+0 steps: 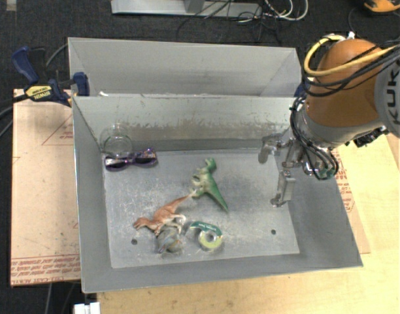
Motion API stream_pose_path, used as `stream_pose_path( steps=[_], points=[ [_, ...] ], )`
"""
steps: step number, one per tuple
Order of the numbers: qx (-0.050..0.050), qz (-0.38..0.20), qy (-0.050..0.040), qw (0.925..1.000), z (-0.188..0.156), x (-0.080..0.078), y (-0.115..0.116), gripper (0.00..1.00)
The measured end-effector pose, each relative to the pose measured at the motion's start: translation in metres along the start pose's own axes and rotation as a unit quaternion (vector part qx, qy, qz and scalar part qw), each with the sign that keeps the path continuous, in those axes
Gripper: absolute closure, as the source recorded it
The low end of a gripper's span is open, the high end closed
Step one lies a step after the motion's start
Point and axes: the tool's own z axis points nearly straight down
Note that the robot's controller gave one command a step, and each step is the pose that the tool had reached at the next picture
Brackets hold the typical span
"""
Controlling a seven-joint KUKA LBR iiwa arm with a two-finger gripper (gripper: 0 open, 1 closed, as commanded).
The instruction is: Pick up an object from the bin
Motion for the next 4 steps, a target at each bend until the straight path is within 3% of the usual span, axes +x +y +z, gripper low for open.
stream_pose_path(
  steps=[1, 2, 3, 4],
  points=[
    [0.000, -0.001, -0.0039, 1.0000, -0.005, -0.001, 0.000, 1.00],
    [0.001, -0.002, -0.0039, 1.0000, -0.005, -0.001, 0.001, 0.00],
    [0.001, -0.002, -0.0039, 1.0000, -0.005, -0.001, 0.001, 0.00],
    [0.002, -0.087, -0.0080, 0.9962, 0.043, -0.019, 0.053, 0.00]
  ],
)
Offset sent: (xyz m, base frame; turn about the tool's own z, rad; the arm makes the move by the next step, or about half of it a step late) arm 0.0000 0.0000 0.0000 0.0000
